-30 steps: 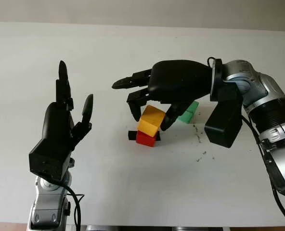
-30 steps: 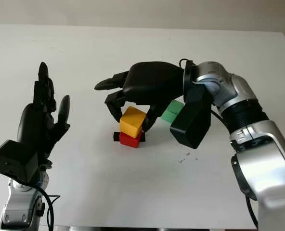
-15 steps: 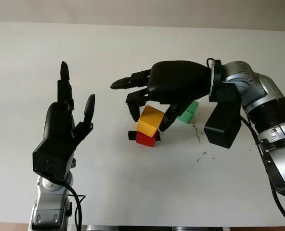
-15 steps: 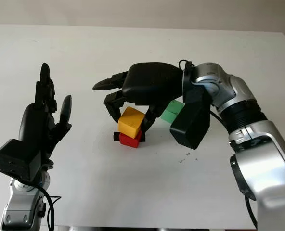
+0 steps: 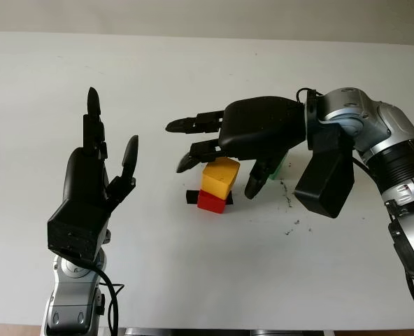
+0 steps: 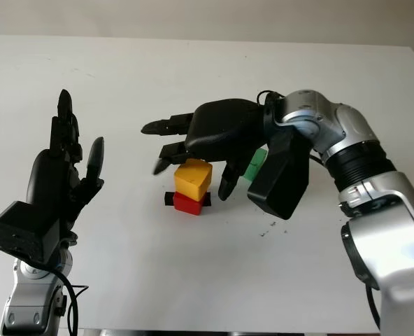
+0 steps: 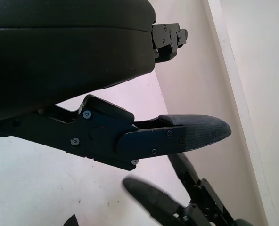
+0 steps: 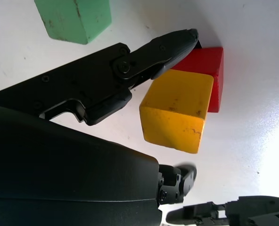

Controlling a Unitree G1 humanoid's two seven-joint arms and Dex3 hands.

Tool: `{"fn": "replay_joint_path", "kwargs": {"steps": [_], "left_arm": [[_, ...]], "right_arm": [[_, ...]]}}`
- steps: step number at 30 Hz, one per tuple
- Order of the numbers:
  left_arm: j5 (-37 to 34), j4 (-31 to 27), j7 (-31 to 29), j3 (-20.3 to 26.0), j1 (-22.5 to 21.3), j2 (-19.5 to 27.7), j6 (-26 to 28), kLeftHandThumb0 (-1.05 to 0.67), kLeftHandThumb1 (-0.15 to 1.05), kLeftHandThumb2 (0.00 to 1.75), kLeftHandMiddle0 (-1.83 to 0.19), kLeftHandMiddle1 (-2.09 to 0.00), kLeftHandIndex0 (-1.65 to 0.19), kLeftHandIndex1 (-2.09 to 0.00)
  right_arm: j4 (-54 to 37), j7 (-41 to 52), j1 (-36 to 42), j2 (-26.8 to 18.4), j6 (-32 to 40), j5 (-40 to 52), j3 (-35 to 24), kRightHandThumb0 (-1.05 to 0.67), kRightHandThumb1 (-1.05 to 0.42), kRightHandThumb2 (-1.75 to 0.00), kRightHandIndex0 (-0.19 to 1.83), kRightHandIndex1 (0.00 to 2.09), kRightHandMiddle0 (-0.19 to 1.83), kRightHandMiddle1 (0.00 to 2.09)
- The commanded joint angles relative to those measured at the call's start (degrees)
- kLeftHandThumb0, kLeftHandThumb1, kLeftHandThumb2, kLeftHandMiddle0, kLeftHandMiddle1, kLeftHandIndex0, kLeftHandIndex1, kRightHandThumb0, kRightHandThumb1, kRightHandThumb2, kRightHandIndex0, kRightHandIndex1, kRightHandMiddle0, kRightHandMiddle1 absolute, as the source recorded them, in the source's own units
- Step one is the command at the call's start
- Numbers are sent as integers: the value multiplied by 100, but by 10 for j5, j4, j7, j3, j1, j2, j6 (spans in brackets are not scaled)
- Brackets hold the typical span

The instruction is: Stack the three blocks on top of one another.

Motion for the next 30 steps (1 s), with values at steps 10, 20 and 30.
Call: {"fn": "replay_joint_path", "kwargs": {"steps": [10,20,30], "left_arm": [[7,2,3,-4,0,-1,-7,-84,105,54,17,-5,15,-5],[0,6,2,1,-1,-2,-10,-85,105,54,16,-5,14,-5],[-19,28,-5,10,-11,6,-31,-81,105,54,16,-5,15,-5]], "right_arm": [[-30,18,-5,-19,47,66,-26,-78,-92,-6,-19,0,-19,0],[-22,4,-26,-81,161,102,-116,-83,-93,-5,-19,0,-15,3],[9,35,-15,-137,233,95,-128,-76,-87,-4,-19,0,2,11]]}}
